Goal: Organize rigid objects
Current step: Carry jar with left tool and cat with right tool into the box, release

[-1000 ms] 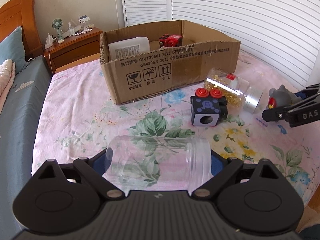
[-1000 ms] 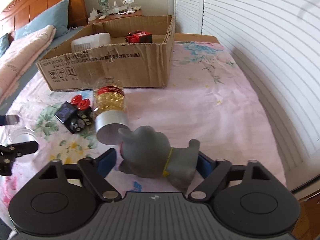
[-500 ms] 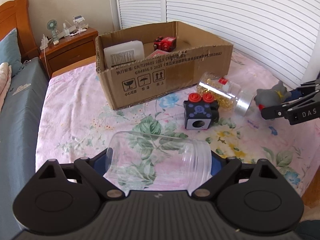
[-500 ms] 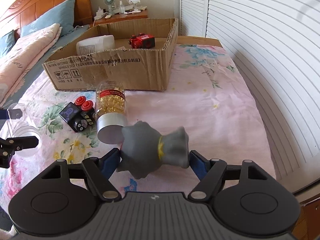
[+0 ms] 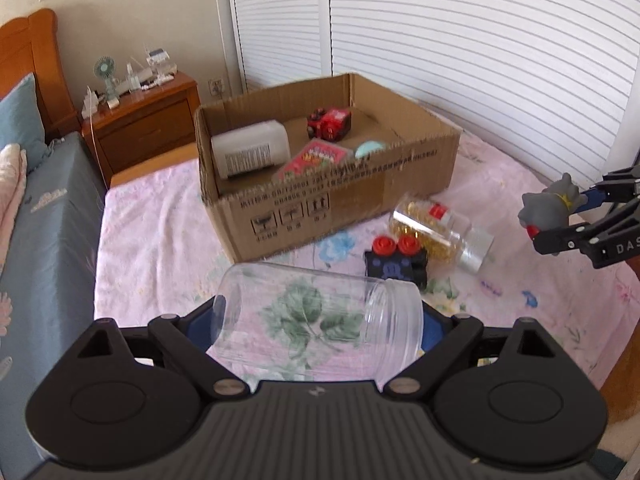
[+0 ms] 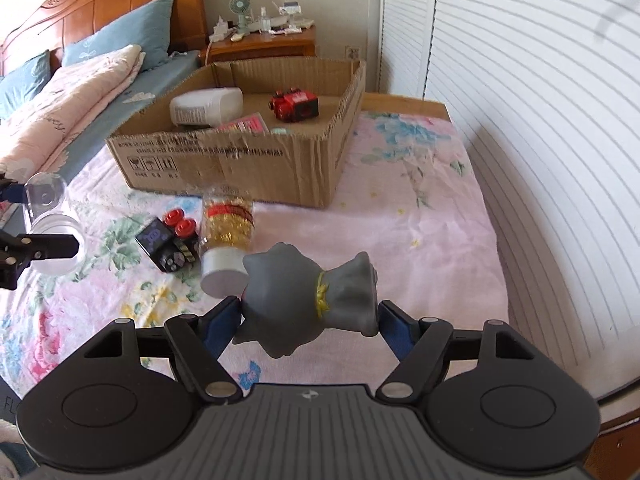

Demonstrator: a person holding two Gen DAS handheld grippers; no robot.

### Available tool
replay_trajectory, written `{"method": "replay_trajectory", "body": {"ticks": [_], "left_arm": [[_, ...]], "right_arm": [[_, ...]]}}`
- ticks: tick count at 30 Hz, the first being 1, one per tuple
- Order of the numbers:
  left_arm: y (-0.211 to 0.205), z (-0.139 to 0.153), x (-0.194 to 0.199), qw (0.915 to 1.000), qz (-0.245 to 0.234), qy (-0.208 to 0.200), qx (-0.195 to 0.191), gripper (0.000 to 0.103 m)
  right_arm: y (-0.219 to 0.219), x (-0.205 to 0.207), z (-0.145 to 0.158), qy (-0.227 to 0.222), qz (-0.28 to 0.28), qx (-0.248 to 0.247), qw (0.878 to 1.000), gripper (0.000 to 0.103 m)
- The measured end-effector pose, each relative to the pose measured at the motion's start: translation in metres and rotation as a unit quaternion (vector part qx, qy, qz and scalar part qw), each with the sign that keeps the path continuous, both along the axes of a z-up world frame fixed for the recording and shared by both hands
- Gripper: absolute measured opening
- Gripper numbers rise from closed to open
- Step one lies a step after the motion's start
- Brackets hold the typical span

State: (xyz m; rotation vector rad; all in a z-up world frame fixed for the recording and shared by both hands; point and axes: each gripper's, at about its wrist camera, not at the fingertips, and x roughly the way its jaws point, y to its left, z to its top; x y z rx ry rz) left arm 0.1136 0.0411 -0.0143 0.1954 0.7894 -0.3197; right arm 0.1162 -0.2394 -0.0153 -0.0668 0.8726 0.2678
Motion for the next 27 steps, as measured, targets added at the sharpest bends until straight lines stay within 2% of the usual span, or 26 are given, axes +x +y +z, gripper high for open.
{"method": "replay_trajectory", "body": {"ticks": [7,13,20,25,27], "left_arm": [[-0.004,0.015,0.007,0.9999,-0.001,-0.012,-0.004,0.093],[-0.009,0.035,0.024,0.9996,-0.010,-0.026,-0.012,0.093],[-0.022,0.060,0.074,0.9989,-0.005,-0.043,-0.016,0.093],[-0.034,0.057,0.113,0.9987,0.017,-0.038,-0.028,0.093],[-0.037,0.051,0.122,0.9980,0.028,-0.039,-0.040,0.098]], "right_arm": [[0.002,0.013,0.035,-0.039,0.021,0.011,0.999,0.079],[0.016,0.043,0.062,-0.071,0.049,0.015,0.996,0.079],[0.031,0.079,0.076,-0.082,0.059,0.013,0.995,0.079],[0.032,0.096,0.080,-0.083,0.049,0.006,0.995,0.079],[0.031,0.102,0.081,-0.081,0.047,0.005,0.996,0.079]]}}
